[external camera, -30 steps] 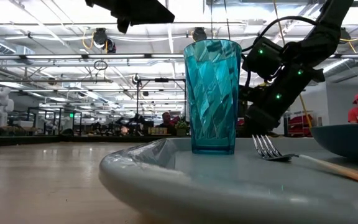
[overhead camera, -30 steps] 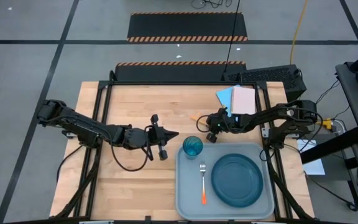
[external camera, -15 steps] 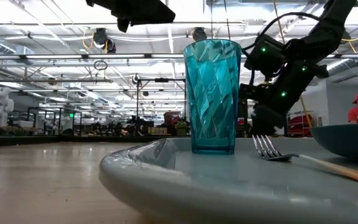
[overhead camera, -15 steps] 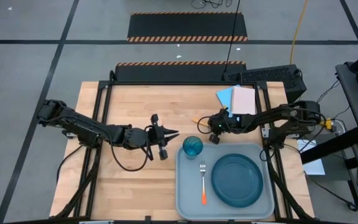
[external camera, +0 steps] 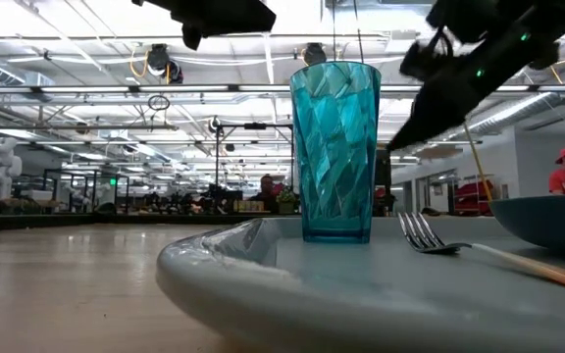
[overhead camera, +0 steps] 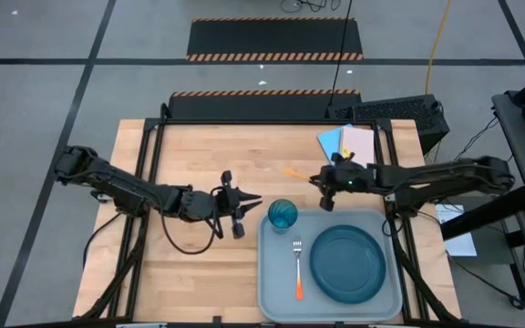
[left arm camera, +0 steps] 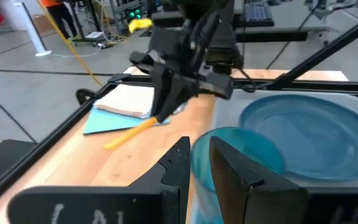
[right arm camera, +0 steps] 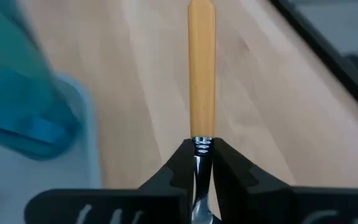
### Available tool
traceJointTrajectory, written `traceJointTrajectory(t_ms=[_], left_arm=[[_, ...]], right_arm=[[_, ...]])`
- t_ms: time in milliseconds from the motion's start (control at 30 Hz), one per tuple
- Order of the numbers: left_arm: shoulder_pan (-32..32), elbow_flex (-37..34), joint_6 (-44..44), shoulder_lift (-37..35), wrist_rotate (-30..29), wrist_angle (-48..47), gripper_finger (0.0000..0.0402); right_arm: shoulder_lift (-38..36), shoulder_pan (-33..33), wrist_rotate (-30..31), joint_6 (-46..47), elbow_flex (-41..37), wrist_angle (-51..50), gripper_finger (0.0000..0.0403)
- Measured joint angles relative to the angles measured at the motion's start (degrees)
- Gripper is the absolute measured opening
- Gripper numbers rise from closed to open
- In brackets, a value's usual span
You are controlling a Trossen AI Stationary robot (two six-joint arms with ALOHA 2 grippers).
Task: Pick and place plate/cup/fork/spoon on tray
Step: Put the brown spoon on the gray tray to the left of the orange fork
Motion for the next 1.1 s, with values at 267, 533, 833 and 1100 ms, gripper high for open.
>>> traceJointTrajectory(t_ms=[267, 533, 833, 1100], left_arm=[[-3.74, 1.13, 5.30, 0.02, 0.04, 6.07, 0.0120], [-6.40, 6.91, 7.55, 0.53, -0.70, 6.02, 0.0230], [-10.95, 17.00, 8.59, 5.52, -3.81, -2.14, 0.0269], [-15.50, 30.15, 3.79, 13.93, -6.04, -12.29, 0.0241]], right_arm=[[-6.14, 7.91, 0.26, -3.09, 0.53, 6.25, 0.0024], [-3.19, 19.11, 4.36, -6.50, 6.96, 5.53, 0.0024], [2.49, 29.98, 10.76, -10.53, 14.84, 1.71, 0.0024], [7.24, 35.35, 10.50, -16.48, 15.96, 1.27, 0.0024]])
